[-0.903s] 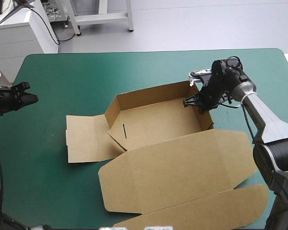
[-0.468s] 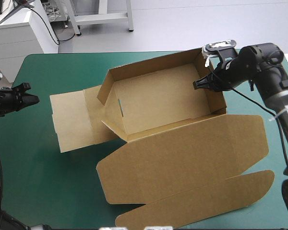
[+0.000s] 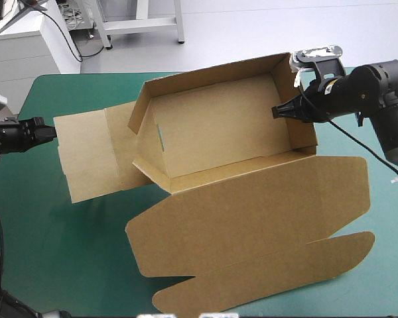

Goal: Fold the box

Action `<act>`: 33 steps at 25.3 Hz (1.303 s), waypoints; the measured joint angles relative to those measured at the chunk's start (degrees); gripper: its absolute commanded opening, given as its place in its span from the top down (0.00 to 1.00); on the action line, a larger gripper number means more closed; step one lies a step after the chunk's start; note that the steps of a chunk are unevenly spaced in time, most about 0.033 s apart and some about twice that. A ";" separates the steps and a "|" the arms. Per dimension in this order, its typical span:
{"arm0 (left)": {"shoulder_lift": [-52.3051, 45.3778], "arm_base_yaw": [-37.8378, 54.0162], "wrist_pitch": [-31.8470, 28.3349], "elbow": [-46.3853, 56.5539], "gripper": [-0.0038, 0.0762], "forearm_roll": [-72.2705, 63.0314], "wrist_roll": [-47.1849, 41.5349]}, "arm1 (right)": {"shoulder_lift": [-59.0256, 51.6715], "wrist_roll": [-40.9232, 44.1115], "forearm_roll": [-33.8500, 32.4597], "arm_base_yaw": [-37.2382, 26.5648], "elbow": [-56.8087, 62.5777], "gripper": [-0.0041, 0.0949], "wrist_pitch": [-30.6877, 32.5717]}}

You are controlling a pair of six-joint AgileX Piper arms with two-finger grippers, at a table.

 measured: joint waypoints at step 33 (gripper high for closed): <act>-8.70 -18.48 0.54 0.00 0.27 -10.28 2.68 | 7.81 -2.65 9.20 -2.88 0.05 0.98 -14.21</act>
